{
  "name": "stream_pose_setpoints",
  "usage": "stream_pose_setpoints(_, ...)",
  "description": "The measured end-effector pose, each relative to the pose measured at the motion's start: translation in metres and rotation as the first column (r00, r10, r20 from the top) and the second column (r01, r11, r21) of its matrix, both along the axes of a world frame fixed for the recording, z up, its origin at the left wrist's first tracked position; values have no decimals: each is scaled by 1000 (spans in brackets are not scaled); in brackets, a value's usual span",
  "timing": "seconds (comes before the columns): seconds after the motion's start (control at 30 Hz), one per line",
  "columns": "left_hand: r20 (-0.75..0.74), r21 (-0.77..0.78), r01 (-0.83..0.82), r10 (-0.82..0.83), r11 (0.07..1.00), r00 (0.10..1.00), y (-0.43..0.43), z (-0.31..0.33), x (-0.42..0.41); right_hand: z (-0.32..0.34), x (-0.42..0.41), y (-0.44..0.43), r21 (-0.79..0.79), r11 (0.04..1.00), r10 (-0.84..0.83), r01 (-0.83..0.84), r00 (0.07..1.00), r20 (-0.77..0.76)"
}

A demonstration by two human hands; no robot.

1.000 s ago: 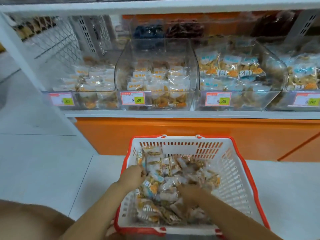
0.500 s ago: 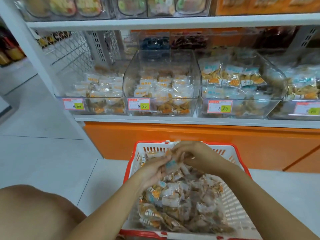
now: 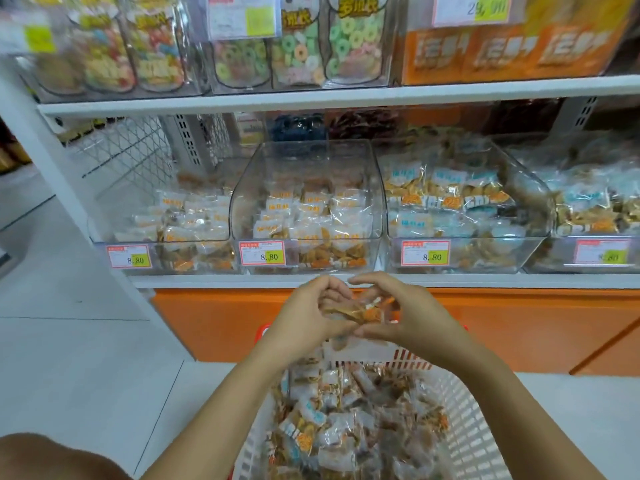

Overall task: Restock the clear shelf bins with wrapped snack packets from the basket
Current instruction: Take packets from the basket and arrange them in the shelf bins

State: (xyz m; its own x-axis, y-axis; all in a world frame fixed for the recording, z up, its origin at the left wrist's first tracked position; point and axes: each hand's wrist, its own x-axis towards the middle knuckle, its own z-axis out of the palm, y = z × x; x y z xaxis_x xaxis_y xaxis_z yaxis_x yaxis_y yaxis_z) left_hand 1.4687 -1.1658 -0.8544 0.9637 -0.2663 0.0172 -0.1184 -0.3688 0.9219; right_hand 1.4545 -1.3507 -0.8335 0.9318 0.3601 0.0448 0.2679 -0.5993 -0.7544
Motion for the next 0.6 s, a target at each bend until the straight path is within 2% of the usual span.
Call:
stream_pose_setpoints(0.07,15,-72,15,-14,997,1000,-9,16,11,8,4,-11,72,997,-39,41,999,-26)
stream_pose_setpoints(0.13,-5,-239,15,-17,971,1000,-24,31,23,21,7,-25,265,960,-63,87,993,-98)
stream_pose_setpoints(0.17,-8,-313,-5,3,950,1000,-33,39,29,27,9,-32,367,919,-112,147,987,-115)
stream_pose_setpoints(0.23,14,-357,-58,68,932,998,-53,54,44,34,22,-44,566,763,-283,314,948,-145)
stream_pose_setpoints(0.3,99,-277,-78,110,958,989,-71,65,61,37,40,-60,677,588,-458,442,872,-171)
stream_pose_setpoints(0.37,232,-128,-82,111,988,966,-87,71,79,38,64,-83,677,514,-603,526,783,-151)
stream_pose_setpoints(0.47,457,203,-82,-21,976,889,-112,78,103,41,99,-120,492,566,-760,662,650,0)
stream_pose_setpoints(0.53,497,381,-56,-154,923,854,-129,81,117,46,118,-137,357,567,-815,742,567,116)
stream_pose_setpoints(0.6,462,516,-19,-260,856,848,-142,80,131,49,136,-146,239,570,-822,786,541,178)
